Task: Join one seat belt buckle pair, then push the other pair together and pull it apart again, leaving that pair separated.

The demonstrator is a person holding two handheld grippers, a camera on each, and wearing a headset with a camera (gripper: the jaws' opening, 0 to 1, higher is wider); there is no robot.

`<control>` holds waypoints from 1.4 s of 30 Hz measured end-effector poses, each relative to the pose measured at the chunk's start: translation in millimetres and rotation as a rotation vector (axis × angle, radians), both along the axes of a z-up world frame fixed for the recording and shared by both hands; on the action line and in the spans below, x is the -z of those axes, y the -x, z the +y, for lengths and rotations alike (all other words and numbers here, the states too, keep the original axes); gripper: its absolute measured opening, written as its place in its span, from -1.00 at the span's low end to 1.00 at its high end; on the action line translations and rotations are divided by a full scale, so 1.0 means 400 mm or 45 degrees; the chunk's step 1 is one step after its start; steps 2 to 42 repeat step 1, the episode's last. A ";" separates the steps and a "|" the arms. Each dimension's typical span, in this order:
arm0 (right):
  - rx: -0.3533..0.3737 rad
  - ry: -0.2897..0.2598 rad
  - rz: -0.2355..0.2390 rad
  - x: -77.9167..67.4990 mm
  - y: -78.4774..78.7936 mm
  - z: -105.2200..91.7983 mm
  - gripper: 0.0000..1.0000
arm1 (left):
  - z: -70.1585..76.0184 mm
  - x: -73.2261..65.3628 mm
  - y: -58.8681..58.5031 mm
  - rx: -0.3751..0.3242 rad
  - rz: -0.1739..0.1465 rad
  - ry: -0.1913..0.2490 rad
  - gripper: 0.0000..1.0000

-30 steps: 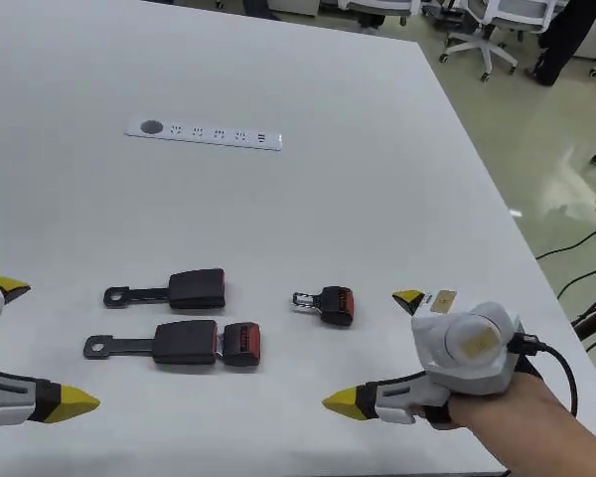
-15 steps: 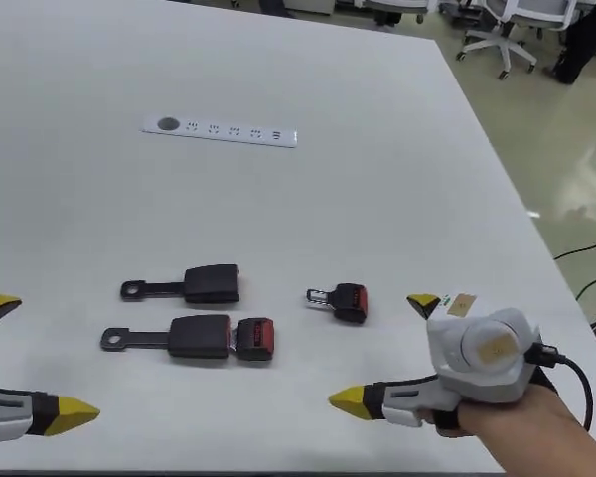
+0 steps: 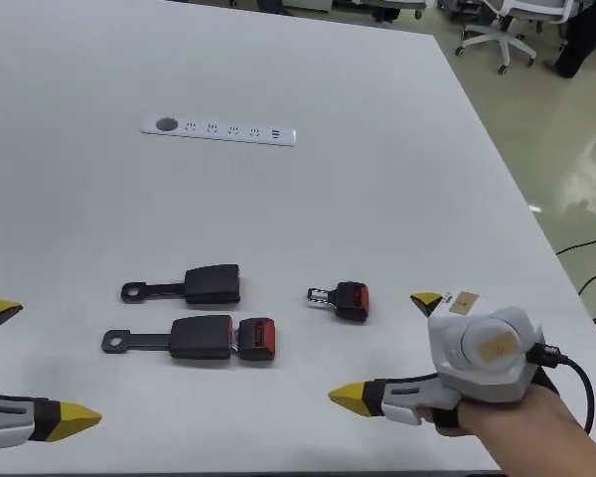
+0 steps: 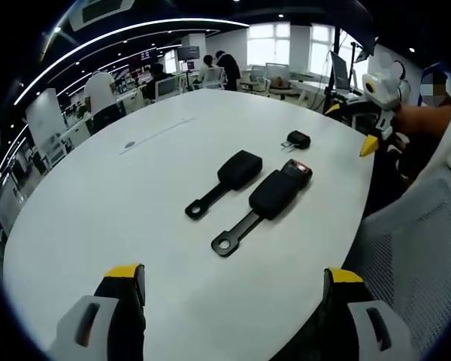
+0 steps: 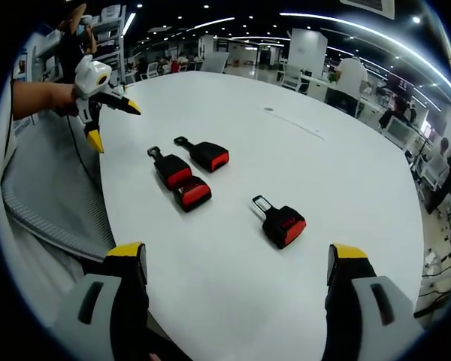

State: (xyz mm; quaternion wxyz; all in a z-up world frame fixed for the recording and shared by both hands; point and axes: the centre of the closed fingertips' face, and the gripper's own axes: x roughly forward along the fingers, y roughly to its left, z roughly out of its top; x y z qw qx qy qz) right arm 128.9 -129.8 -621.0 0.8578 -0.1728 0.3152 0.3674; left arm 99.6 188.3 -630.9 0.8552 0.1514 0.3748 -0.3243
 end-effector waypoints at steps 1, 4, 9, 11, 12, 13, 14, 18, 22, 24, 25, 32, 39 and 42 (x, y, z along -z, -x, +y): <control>0.003 -0.003 0.000 -0.009 0.006 0.004 0.99 | -0.002 -0.002 0.001 0.000 -0.002 0.001 1.00; 0.003 -0.003 0.000 -0.009 0.006 0.004 0.99 | -0.002 -0.002 0.001 0.000 -0.002 0.001 1.00; 0.003 -0.003 0.000 -0.009 0.006 0.004 0.99 | -0.002 -0.002 0.001 0.000 -0.002 0.001 1.00; 0.003 -0.003 0.000 -0.009 0.006 0.004 0.99 | -0.002 -0.002 0.001 0.000 -0.002 0.001 1.00; 0.003 -0.003 0.000 -0.009 0.006 0.004 0.99 | -0.002 -0.002 0.001 0.000 -0.002 0.001 1.00; 0.003 -0.003 0.000 -0.009 0.006 0.004 0.99 | -0.002 -0.002 0.001 0.000 -0.002 0.001 1.00; 0.003 -0.003 0.000 -0.009 0.006 0.004 0.99 | -0.002 -0.002 0.001 0.000 -0.002 0.001 1.00; 0.003 -0.003 0.000 -0.009 0.006 0.004 0.99 | -0.002 -0.002 0.001 0.000 -0.002 0.001 1.00; 0.003 -0.003 0.000 -0.009 0.006 0.004 0.99 | -0.002 -0.002 0.001 0.000 -0.002 0.001 1.00; 0.003 -0.003 0.000 -0.009 0.006 0.004 0.99 | -0.002 -0.002 0.001 0.000 -0.002 0.001 1.00; 0.003 -0.003 0.000 -0.009 0.006 0.004 0.99 | -0.002 -0.002 0.001 0.000 -0.002 0.001 1.00; 0.003 -0.003 0.000 -0.009 0.006 0.004 0.99 | -0.002 -0.002 0.001 0.000 -0.002 0.001 1.00; 0.003 -0.003 0.000 -0.009 0.006 0.004 0.99 | -0.002 -0.002 0.001 0.000 -0.002 0.001 1.00; 0.003 -0.003 0.000 -0.009 0.006 0.004 0.99 | -0.002 -0.002 0.001 0.000 -0.002 0.001 1.00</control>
